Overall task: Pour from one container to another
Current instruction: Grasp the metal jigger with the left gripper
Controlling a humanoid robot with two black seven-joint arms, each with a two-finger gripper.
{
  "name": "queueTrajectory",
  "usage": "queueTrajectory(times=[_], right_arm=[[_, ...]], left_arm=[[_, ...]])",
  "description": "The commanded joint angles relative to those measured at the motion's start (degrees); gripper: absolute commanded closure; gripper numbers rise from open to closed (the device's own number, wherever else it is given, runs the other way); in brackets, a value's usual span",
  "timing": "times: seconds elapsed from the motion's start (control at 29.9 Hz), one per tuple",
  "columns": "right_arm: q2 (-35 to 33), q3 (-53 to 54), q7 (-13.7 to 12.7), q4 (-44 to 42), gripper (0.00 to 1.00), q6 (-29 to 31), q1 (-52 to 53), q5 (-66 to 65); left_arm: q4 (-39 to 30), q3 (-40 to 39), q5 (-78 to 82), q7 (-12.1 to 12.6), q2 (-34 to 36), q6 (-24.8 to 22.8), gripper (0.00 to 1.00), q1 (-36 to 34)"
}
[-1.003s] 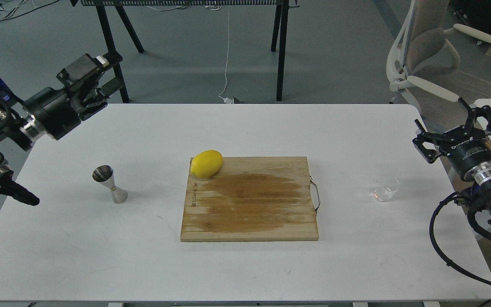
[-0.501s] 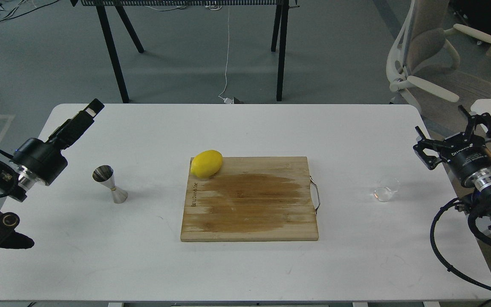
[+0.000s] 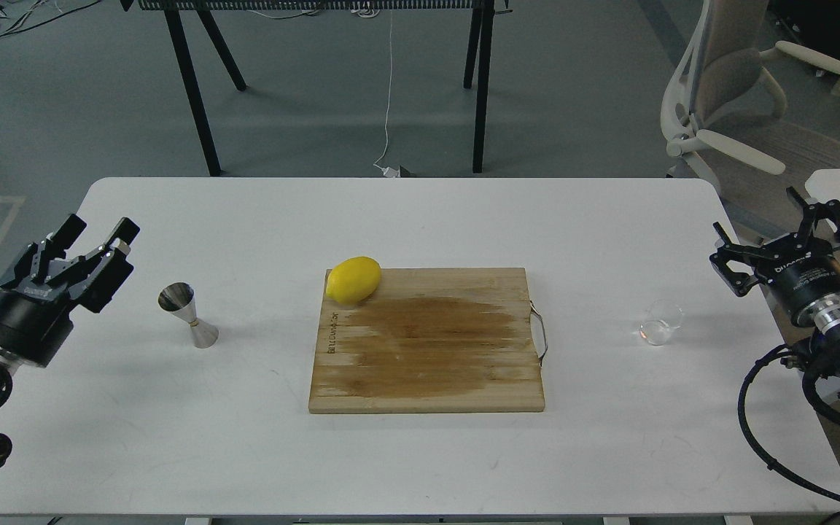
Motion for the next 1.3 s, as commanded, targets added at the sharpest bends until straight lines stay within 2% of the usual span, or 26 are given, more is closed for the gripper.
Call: queueTrajectory(times=[0.0,0.27,0.7,1.0,1.27], right_arm=[[0.0,0.0,0.0,0.0,0.01,0.0,-0.1,0.0],[0.6,0.0,0.0,-0.1,0.0,0.0,-0.5,0.0],[0.6,0.4,0.0,-0.8,0.01,0.0,-0.8,0.0],[0.6,0.8,0.0,-0.8,0.01,0.0,-0.8,0.0],[0.6,0.8,0.0,-0.8,0.0,0.0,-0.8,0.0]], left_arm=[[2.9,0.5,0.5,0.0,-0.1,0.0,0.0,0.7],[13.1,2.6,9.1,0.0,-4.3,0.0,0.01,0.7],[19.4,4.1,12.0,0.0,-13.8,0.0,0.01,0.2],[26.9,5.3,13.1,0.0,-19.1,0.0,0.02,-5.1],[30.2,5.6,13.0,0.0,-21.2,0.0,0.03,-8.2]])
